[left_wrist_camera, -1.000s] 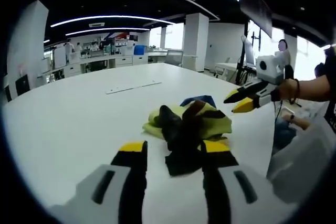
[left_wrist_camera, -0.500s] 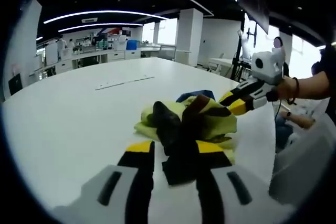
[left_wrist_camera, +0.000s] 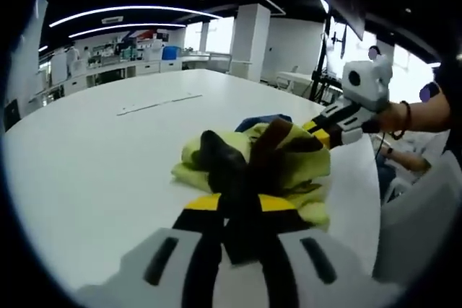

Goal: Fold the garment on the visible template until the final outline fits inside the template.

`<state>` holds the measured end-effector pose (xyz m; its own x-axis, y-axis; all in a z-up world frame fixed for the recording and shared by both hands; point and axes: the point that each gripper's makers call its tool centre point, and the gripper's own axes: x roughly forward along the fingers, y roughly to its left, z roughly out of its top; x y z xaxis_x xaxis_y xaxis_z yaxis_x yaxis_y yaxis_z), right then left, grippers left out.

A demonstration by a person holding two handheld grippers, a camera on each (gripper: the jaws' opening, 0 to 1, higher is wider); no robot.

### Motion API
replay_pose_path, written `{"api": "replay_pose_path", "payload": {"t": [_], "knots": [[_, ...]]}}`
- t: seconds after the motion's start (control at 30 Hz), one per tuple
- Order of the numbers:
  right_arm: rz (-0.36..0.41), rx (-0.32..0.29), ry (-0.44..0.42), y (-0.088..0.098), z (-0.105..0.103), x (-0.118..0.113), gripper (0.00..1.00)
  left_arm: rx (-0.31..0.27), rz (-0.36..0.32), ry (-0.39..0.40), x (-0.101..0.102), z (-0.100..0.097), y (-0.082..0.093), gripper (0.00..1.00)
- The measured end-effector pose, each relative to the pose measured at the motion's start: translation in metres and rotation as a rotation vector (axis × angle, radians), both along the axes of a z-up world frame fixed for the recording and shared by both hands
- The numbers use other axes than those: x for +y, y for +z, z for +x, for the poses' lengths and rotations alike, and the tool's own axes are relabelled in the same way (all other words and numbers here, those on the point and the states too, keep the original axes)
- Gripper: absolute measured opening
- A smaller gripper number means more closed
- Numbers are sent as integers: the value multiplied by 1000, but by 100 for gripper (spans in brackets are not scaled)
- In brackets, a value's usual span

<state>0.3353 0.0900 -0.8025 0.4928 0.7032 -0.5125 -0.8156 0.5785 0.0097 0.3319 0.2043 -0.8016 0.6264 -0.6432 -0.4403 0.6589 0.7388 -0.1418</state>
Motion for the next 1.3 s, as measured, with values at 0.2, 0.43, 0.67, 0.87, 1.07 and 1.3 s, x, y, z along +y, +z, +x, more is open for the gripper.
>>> {"api": "replay_pose_path", "payload": {"t": [0.2,0.43,0.67,0.87,1.07,1.3], "knots": [[-40,3,1,-5,-1,1,0,25,15,-12,-1,-1,-10,6],[-36,14,-21,-4,0,-1,0,68,-5,16,-7,-5,-11,0],[-5,6,-36,9,-2,-6,0,12,28,30,-1,-4,4,0],[-2,-31,-42,31,-4,-14,0,-29,10,77,6,-4,26,0],[3,-63,-60,48,-2,-24,0,-57,-11,97,8,-9,49,0],[22,-139,-132,79,13,-43,0,-131,-47,142,20,1,80,0]]}}
